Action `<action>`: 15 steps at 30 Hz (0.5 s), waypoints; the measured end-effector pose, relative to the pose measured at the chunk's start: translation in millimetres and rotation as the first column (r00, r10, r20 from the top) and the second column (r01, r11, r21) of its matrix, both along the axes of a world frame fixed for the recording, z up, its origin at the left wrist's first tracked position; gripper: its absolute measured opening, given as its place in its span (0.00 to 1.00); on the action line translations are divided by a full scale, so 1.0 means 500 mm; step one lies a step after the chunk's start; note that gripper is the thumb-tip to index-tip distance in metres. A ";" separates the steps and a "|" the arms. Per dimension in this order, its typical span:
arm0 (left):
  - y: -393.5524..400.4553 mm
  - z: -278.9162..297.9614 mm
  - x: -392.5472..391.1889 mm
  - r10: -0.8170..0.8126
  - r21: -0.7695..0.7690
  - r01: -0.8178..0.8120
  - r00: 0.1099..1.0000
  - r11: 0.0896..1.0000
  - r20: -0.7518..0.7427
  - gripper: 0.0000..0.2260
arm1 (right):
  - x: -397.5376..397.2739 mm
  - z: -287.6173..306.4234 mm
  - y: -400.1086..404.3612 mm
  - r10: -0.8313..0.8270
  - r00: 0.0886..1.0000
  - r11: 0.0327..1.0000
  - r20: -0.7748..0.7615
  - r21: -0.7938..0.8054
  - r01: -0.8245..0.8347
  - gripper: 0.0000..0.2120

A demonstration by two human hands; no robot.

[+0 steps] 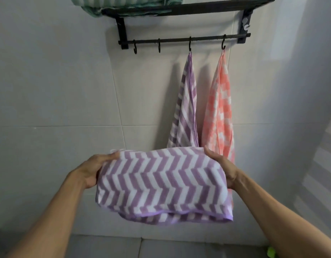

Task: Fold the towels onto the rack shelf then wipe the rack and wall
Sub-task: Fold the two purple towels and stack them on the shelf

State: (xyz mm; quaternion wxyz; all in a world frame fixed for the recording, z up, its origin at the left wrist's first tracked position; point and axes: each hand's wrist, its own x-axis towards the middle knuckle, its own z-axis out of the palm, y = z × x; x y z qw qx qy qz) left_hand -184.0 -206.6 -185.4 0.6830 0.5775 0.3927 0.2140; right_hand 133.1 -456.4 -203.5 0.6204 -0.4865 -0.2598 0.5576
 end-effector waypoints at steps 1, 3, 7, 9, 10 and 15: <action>-0.005 -0.001 -0.003 -0.027 0.037 0.028 0.999 0.999 -0.033 0.30 | 0.000 -0.005 0.001 0.023 1.000 1.000 -0.002 -0.005 -0.023 0.26; -0.011 -0.012 -0.007 -0.001 0.054 0.004 0.999 0.999 -0.043 0.26 | 0.001 -0.022 0.000 0.007 1.000 1.000 -0.002 -0.029 -0.007 0.28; -0.027 -0.043 -0.012 -0.083 -0.012 0.083 0.996 0.996 -0.035 0.30 | -0.002 -0.053 -0.016 0.013 0.990 1.000 -0.141 -0.025 -0.017 0.26; -0.029 -0.049 -0.010 -0.126 0.028 0.129 0.988 0.991 -0.092 0.33 | -0.010 -0.048 -0.018 0.045 0.996 0.996 -0.080 -0.071 -0.050 0.24; -0.028 -0.043 -0.007 -0.099 0.064 0.105 0.991 0.992 -0.092 0.32 | -0.011 -0.034 -0.014 0.048 0.999 0.996 -0.008 -0.078 -0.048 0.22; 0.013 0.117 0.002 0.157 0.323 -0.283 0.917 0.903 0.367 0.29 | 0.019 0.162 0.023 -0.293 0.859 0.938 0.419 0.302 0.173 0.13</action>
